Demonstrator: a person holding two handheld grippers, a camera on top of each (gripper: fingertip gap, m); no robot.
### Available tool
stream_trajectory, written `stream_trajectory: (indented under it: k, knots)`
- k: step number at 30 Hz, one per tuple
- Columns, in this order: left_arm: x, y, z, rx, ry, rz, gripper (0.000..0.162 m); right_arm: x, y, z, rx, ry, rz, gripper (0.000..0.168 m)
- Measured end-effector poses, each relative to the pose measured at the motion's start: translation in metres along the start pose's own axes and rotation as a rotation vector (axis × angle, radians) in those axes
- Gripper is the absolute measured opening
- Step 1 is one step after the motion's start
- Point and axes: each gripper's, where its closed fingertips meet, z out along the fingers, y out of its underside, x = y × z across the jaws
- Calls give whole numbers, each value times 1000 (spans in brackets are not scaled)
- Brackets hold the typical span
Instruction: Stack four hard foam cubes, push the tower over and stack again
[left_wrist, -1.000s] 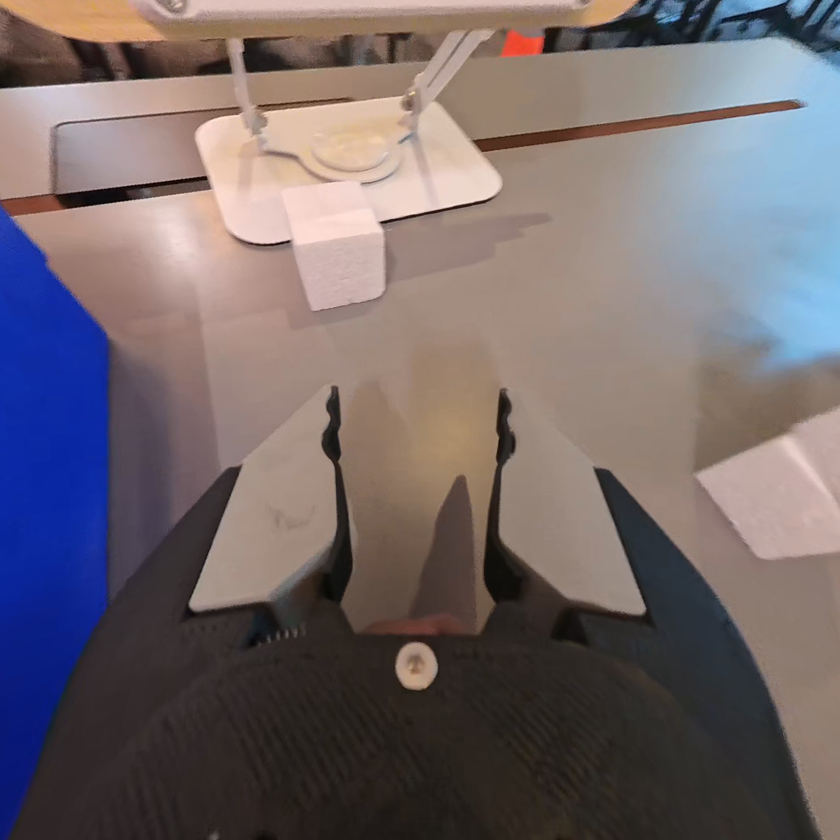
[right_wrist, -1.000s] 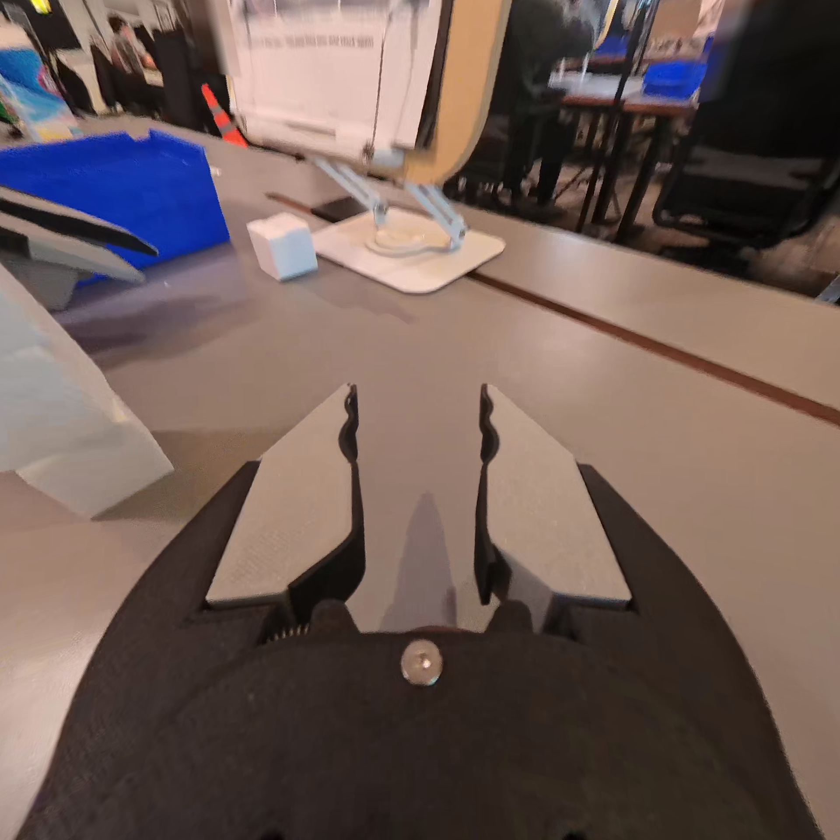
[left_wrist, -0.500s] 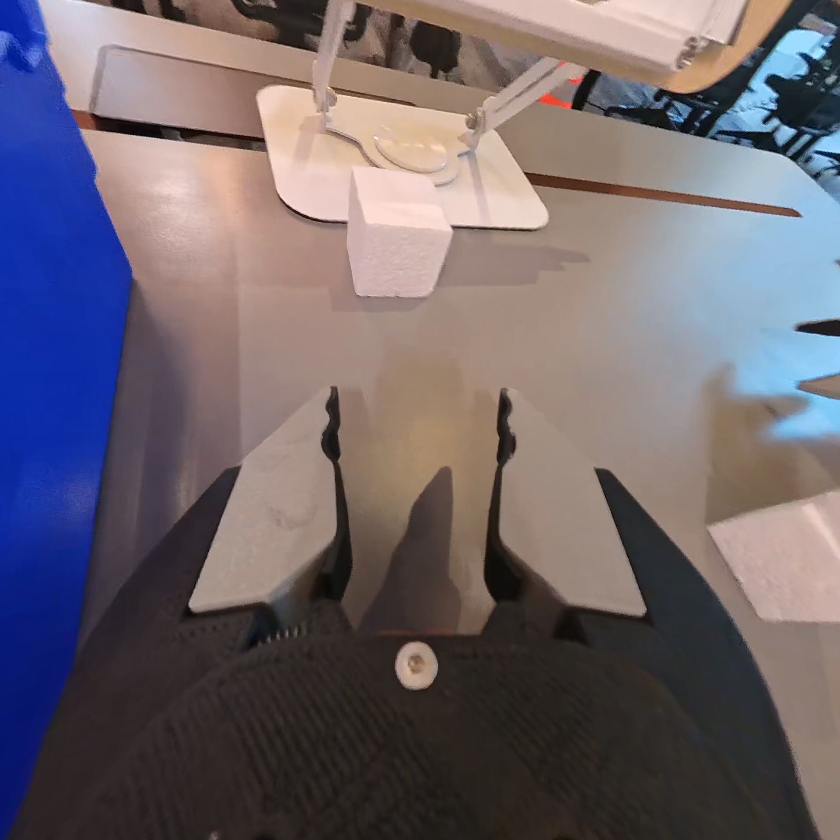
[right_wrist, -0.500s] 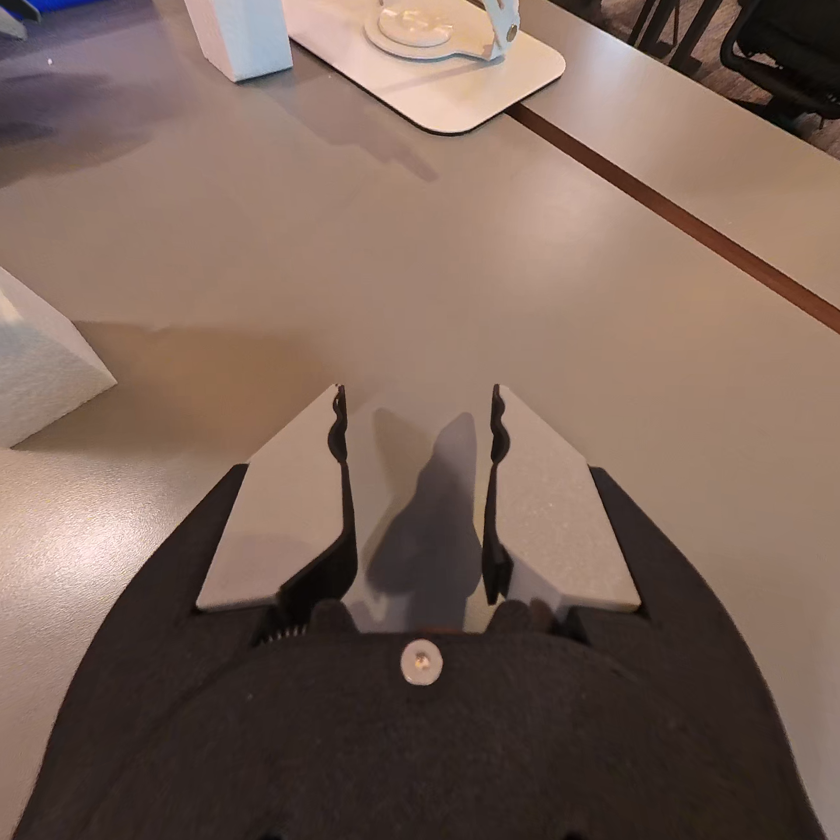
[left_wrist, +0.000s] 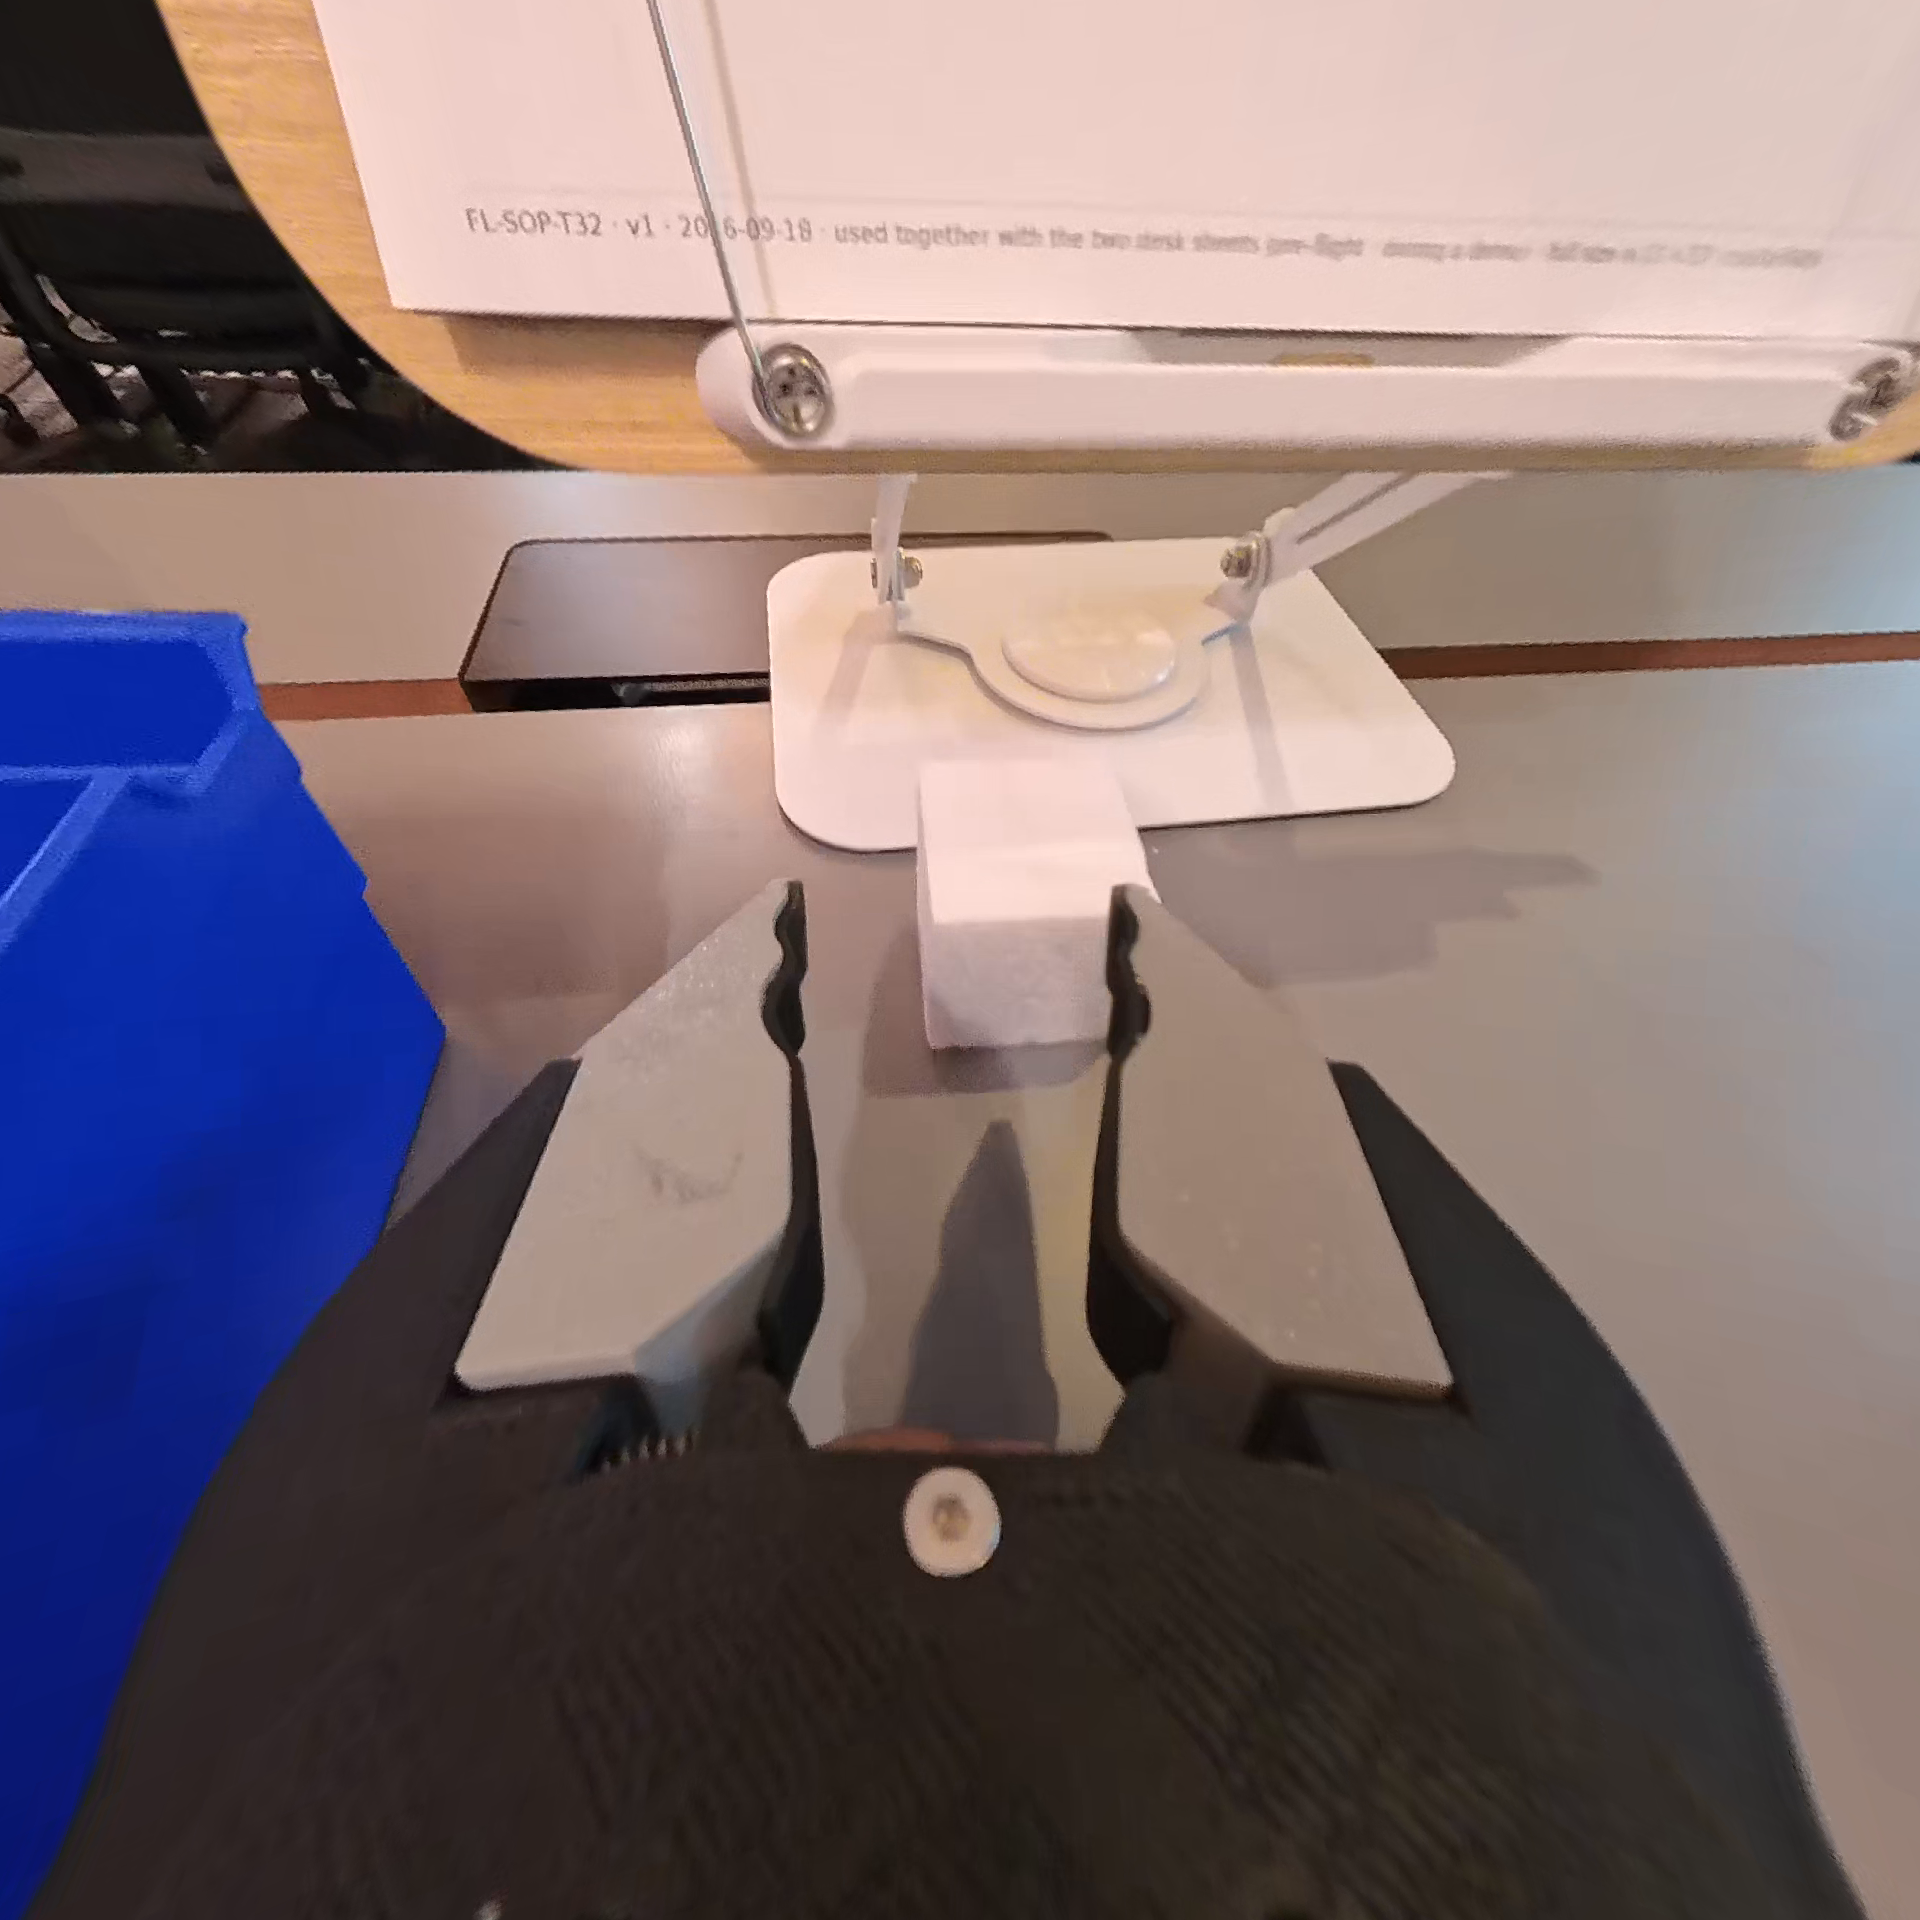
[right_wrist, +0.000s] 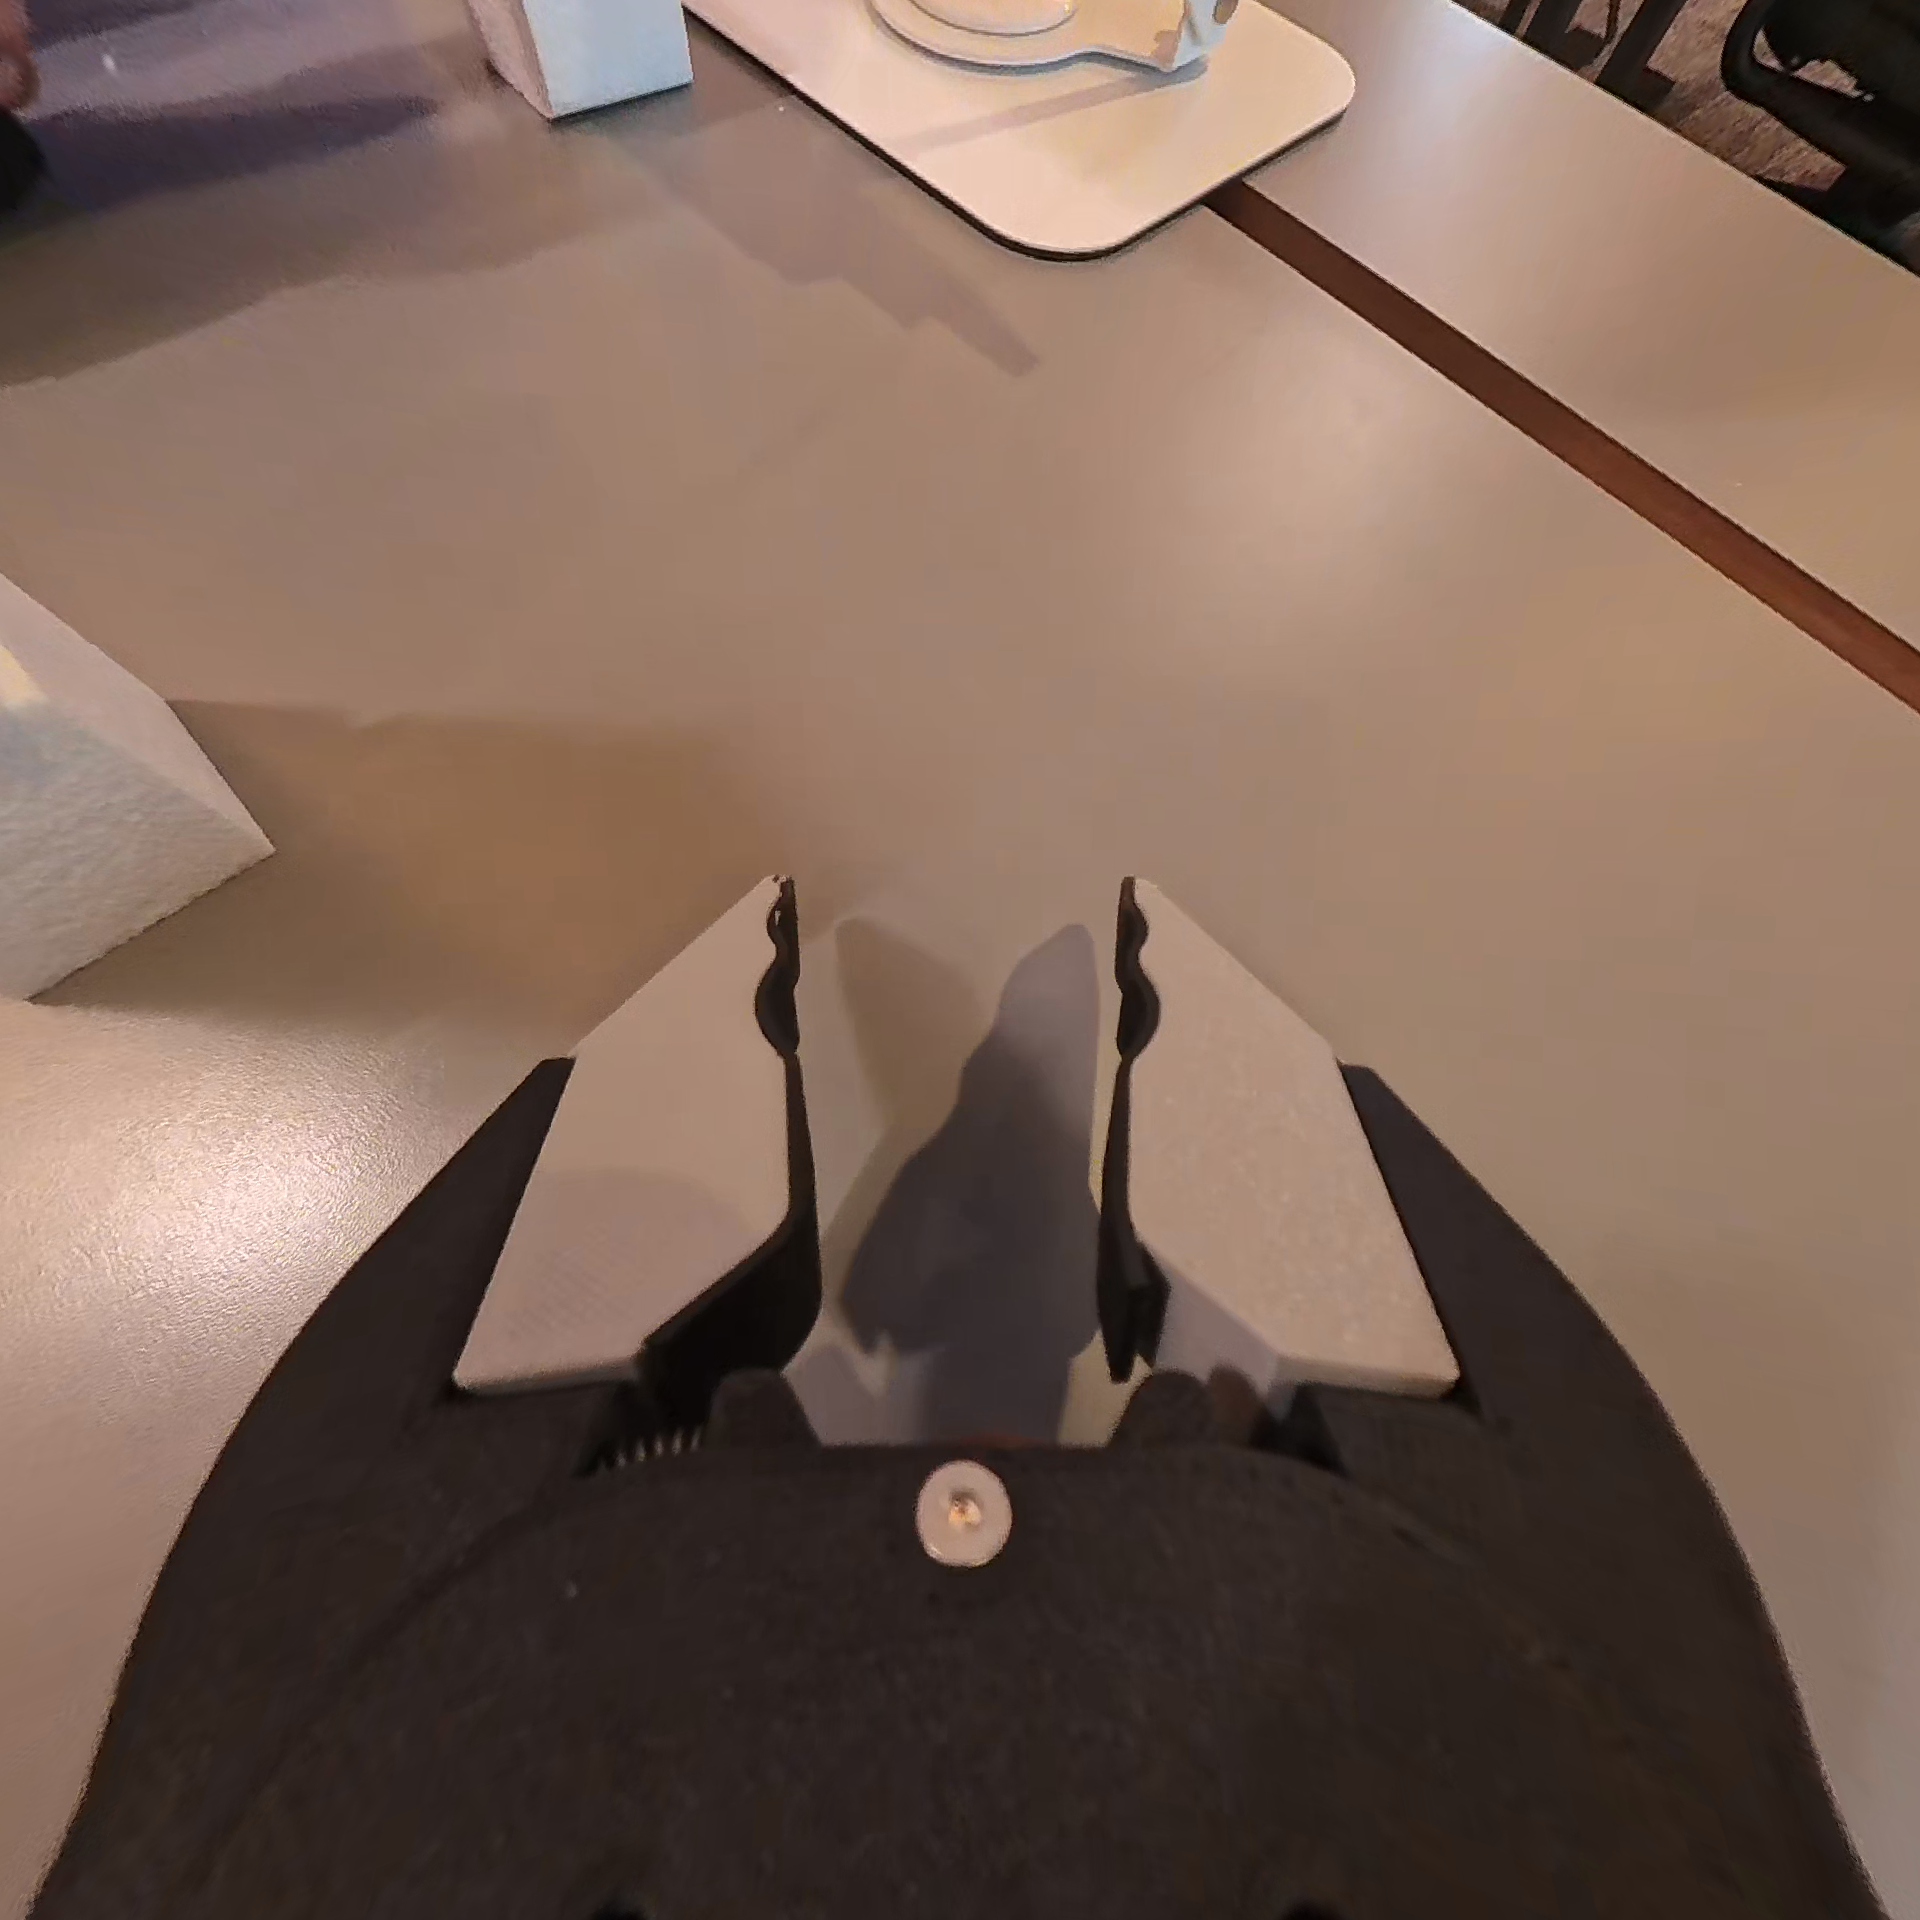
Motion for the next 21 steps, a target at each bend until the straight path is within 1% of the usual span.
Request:
stream_trajectory:
  k: [4,7,8,12,15,17,19,21]
  knots:
    - [-3,-5,17,-7,12,-16,56,-3,0,3,-11,-6,-5,58]
    - [-3,3,23,-73,8,8,57,-4,0,5,-19,-12,-6,58]
    - [-3,4,23,-77,4,20,54,-4,0,5,-19,-9,-8,58]
    - [0,9,6,-103,25,22,48,-2,-4,2,12,4,-1,58]
    - [2,25,-15,-226,50,19,48,0,-6,-1,33,1,19,58]
    - [4,41,-28,-308,61,48,55,0,-6,-3,44,-4,33,58]
    - [13,43,-40,-299,114,44,59,-1,-7,-5,55,-7,43,59]
    - [20,33,-52,-233,151,28,60,-2,-7,-6,60,-13,47,58]
